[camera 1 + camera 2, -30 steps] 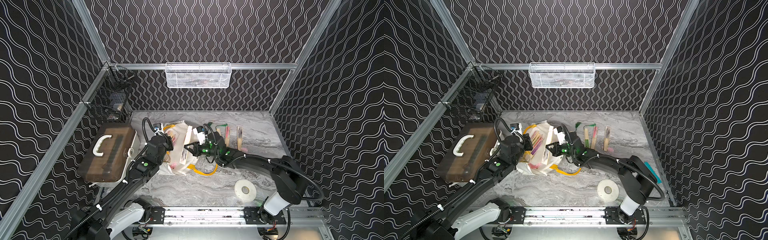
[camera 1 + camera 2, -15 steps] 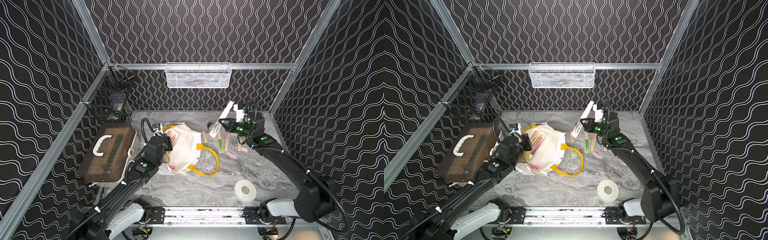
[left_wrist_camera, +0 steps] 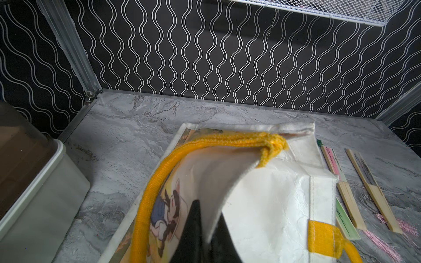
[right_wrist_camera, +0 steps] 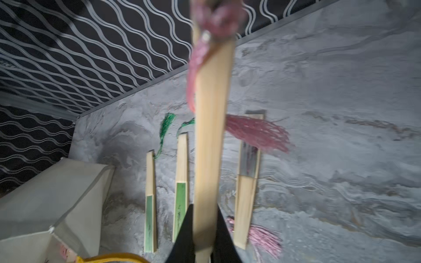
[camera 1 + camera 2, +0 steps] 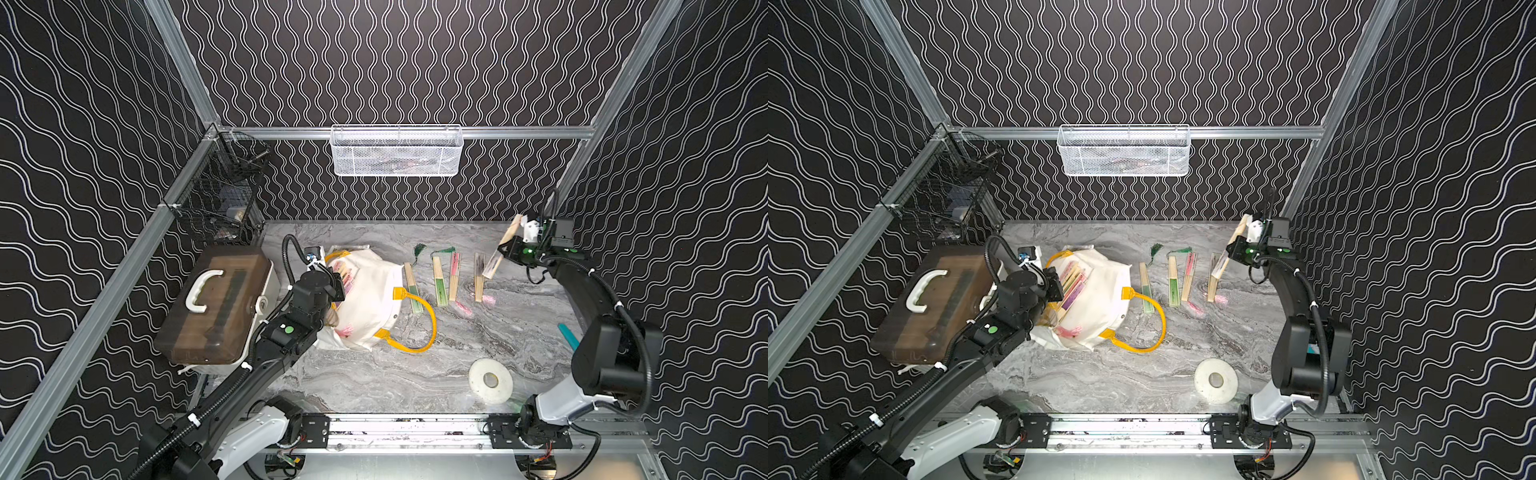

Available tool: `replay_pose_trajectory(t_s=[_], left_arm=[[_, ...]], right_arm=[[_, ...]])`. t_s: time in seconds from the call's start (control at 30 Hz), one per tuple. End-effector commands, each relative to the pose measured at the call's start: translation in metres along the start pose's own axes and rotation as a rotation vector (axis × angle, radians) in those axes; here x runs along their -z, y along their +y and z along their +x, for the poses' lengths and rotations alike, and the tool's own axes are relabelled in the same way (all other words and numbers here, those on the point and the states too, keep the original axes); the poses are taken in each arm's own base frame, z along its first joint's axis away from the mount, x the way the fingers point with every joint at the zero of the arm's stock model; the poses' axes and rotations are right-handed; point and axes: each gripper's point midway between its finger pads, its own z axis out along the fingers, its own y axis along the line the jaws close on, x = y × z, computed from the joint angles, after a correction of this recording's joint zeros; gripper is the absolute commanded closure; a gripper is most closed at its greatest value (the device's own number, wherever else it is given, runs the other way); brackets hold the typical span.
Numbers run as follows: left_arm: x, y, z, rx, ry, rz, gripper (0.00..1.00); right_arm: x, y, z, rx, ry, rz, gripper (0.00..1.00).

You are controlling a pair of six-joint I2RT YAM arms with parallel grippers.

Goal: Take out the folding fans from the tote bags
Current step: Place the folding fan at the center of the board.

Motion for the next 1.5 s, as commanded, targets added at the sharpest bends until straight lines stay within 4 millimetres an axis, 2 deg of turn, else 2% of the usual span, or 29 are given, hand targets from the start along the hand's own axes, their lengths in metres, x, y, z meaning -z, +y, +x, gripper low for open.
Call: replay_pose_trajectory(t_s=[0.0,0.13,0.33,0.6,0.67,0.83,0.97,1.13,1.3,1.47], left_arm=[[0.004,0.000,-0.016,0.020,-0.061,-0.001,1.00],[0.007,0.002,-0.018,0.018,-0.068,-0.006,1.00],[0.007,0.001,-0.017,0.033,-0.069,0.004,1.00],[0.006,0.000,-0.017,0.037,-0.067,0.005,1.00],[0.006,0.000,-0.017,0.038,-0.066,0.009,1.00],[0.006,0.001,-0.016,0.035,-0.063,0.000,1.00],[0.003,-0.001,-0.015,0.035,-0.058,0.006,1.00],[0.001,-0.003,-0.015,0.033,-0.054,0.010,1.00],[0.000,-0.004,-0.016,0.036,-0.052,0.015,1.00],[-0.001,-0.006,-0.016,0.039,-0.051,0.021,1.00]], right_arm=[[-0.003,-0.021,0.005,-0.037,0.048,-0.039,0.94],[-0.010,-0.058,0.004,-0.110,0.080,-0.032,0.94],[-0.022,-0.099,0.004,-0.147,0.142,0.013,0.92],[-0.037,-0.119,0.023,-0.192,0.235,-0.007,0.90],[-0.050,-0.131,0.037,-0.223,0.276,0.005,0.90],[-0.063,-0.128,0.047,-0.247,0.323,-0.054,0.90],[-0.076,-0.114,0.057,-0.219,0.380,-0.107,0.89],[-0.099,-0.097,0.082,-0.171,0.496,-0.137,0.87],[-0.110,-0.108,0.098,-0.182,0.547,-0.064,0.80],[-0.105,-0.128,0.100,-0.189,0.560,0.068,0.69]])
